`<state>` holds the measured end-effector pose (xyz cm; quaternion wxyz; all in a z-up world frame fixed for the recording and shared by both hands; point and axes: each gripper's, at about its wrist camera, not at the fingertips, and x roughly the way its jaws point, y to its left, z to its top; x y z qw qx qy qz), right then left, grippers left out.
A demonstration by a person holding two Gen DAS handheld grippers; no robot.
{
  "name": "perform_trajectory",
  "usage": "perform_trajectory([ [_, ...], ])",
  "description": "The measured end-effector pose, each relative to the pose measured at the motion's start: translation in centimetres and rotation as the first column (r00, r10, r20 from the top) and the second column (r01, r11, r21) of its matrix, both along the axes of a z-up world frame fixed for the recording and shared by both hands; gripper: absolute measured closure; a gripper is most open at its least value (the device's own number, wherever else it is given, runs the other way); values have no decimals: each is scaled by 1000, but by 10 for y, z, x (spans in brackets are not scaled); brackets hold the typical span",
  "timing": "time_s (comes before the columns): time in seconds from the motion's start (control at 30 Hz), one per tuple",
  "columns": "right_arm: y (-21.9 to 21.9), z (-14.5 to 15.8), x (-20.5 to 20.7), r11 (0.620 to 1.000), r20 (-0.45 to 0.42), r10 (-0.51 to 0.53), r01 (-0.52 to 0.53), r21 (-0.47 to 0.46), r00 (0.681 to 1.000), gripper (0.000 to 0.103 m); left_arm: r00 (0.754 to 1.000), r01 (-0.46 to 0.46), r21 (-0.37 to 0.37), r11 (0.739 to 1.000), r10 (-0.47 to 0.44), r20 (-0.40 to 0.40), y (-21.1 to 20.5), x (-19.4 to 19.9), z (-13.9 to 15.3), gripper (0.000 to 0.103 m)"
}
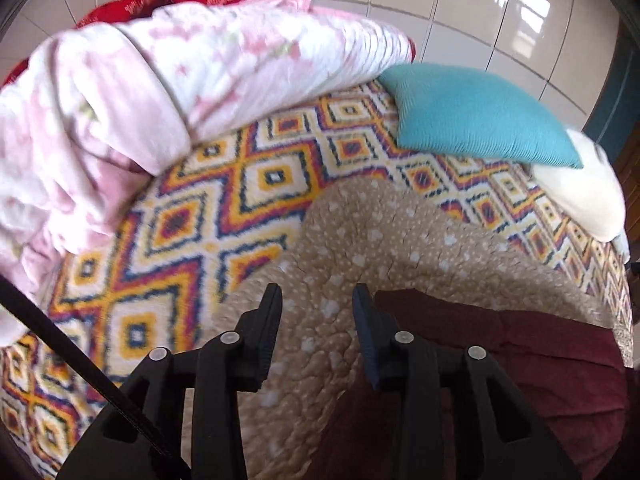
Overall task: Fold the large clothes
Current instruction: 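Lower the coat onto the bed near the pillows and open both grippers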
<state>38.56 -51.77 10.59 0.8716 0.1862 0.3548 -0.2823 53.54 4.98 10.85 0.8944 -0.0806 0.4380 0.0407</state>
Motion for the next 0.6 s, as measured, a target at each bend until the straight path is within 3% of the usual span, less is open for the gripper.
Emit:
perform_trajectory([
  [0.13, 4, 49, -33, 999, 23, -22, 23, -47, 999, 31, 997, -22, -6, 1000, 22, 73, 24, -41, 48, 56],
  [0.2, 13, 68, -50, 998, 35, -14, 16, -56, 999, 31, 994, -24, 38, 999, 20, 107, 30, -69, 67, 53],
  [0.3, 44, 85, -72, 996, 26, 76, -74, -42, 997, 31, 987, 32, 121, 992, -51, 155, 30, -116, 82, 45],
  [0.47, 134, 69, -110, 949, -71, 303, -307, -64, 950, 32, 970, 173, 177, 969, -199, 142, 31, -208, 68, 41],
  [0.6, 201, 39, -134, 896, -112, 435, -441, -40, 893, 39, 966, 226, 138, 964, -240, 94, 37, -276, 36, 40],
])
